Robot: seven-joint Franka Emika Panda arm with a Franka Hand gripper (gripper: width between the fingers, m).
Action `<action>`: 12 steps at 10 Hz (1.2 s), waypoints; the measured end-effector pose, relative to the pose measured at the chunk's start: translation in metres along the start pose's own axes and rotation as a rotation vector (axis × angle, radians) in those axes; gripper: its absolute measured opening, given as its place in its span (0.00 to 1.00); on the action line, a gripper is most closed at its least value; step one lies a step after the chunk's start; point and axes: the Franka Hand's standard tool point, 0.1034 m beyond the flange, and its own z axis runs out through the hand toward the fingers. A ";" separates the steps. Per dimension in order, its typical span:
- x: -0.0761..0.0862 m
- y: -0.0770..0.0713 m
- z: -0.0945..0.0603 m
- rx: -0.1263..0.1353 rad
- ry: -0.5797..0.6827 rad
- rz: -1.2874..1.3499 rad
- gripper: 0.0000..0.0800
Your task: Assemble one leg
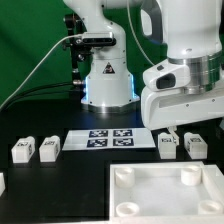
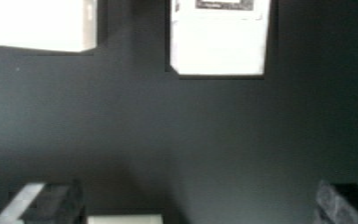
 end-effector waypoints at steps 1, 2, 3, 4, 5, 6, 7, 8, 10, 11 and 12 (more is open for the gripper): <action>-0.005 -0.001 -0.001 -0.004 -0.162 0.006 0.81; -0.008 -0.009 0.003 0.019 -0.294 0.113 0.81; -0.016 -0.013 0.006 0.030 -0.416 0.130 0.81; -0.024 -0.018 0.009 0.044 -0.570 0.132 0.81; -0.019 -0.019 0.011 0.053 -0.659 0.136 0.81; -0.023 -0.019 0.011 0.056 -0.753 0.131 0.81; -0.023 -0.019 0.014 0.061 -0.804 0.128 0.81; -0.019 -0.019 0.016 0.063 -0.788 0.128 0.81; -0.020 -0.020 0.018 0.062 -0.788 0.127 0.81; -0.024 -0.020 0.024 0.059 -0.788 0.127 0.81; -0.030 -0.021 0.031 0.055 -0.783 0.127 0.81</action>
Offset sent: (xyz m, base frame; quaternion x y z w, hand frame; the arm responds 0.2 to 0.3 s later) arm -0.0198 0.0237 -0.0093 0.0318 -0.3623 0.0557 0.9298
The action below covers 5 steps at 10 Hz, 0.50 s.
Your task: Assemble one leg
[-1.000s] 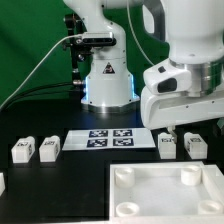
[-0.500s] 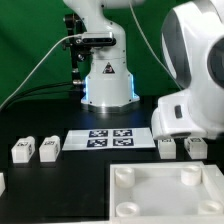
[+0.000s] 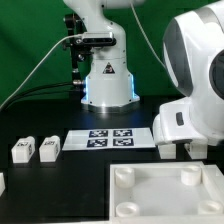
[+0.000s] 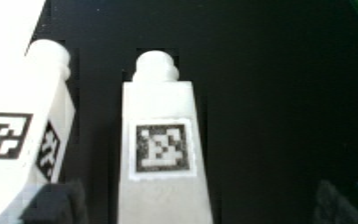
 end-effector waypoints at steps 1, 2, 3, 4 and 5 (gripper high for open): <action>-0.001 0.000 0.009 -0.004 -0.005 0.001 0.81; -0.001 0.002 0.016 -0.005 -0.008 0.004 0.81; -0.002 0.003 0.018 -0.007 -0.012 0.004 0.81; -0.002 0.002 0.018 -0.007 -0.011 0.005 0.79; -0.002 0.002 0.018 -0.007 -0.011 0.005 0.79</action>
Offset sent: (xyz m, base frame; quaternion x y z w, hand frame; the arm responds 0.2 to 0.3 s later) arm 0.0000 0.0000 0.0000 0.0000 0.0000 0.0000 1.0000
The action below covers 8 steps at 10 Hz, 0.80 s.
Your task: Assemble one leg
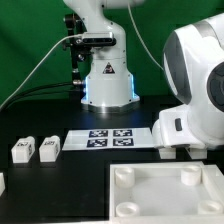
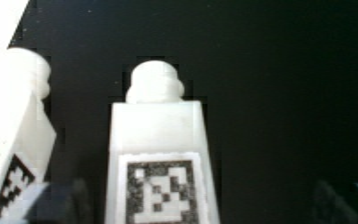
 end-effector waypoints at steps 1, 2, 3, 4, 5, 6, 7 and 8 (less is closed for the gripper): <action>0.000 0.000 0.000 0.000 0.000 0.000 0.58; 0.000 0.000 0.000 0.000 0.000 0.000 0.58; 0.000 0.000 0.000 0.000 0.000 0.000 0.36; 0.000 0.000 0.000 0.000 0.000 0.000 0.36; 0.000 0.000 0.000 0.000 0.000 0.000 0.36; 0.000 0.000 0.000 0.000 0.000 0.000 0.36; 0.000 0.000 0.000 0.000 0.000 0.000 0.36; 0.000 0.000 0.000 0.000 0.000 0.000 0.36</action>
Offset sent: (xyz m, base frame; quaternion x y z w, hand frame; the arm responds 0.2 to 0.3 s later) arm 0.0000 0.0000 0.0000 0.0000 0.0000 0.0000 1.0000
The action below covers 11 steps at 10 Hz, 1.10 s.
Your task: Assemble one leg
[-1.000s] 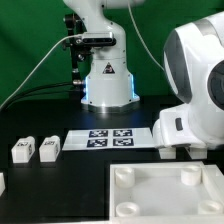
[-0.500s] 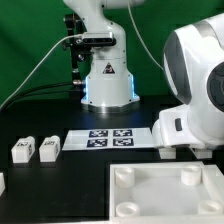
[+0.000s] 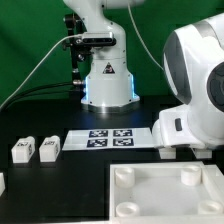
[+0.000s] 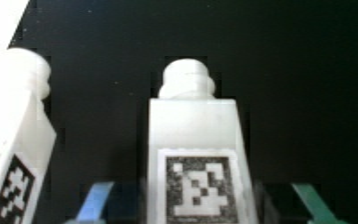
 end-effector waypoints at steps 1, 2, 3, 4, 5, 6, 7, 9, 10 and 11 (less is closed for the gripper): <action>0.000 0.000 0.000 0.000 0.000 0.000 0.36; 0.000 0.000 0.000 0.000 0.000 0.000 0.36; 0.000 0.000 0.000 0.000 0.000 0.000 0.36; -0.001 0.002 -0.002 -0.003 -0.005 -0.002 0.36; -0.003 0.007 -0.016 -0.014 -0.011 -0.004 0.36; -0.004 0.011 -0.036 -0.013 0.014 -0.033 0.36; -0.014 0.016 -0.057 -0.009 0.010 -0.059 0.36; -0.012 0.022 -0.094 0.006 0.192 -0.105 0.36; -0.022 0.031 -0.115 0.008 0.302 -0.118 0.36; -0.030 0.038 -0.127 0.007 0.363 -0.124 0.36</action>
Offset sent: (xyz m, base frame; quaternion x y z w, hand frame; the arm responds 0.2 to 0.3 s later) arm 0.0000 0.0000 0.0000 0.0000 0.0000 0.0000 1.0000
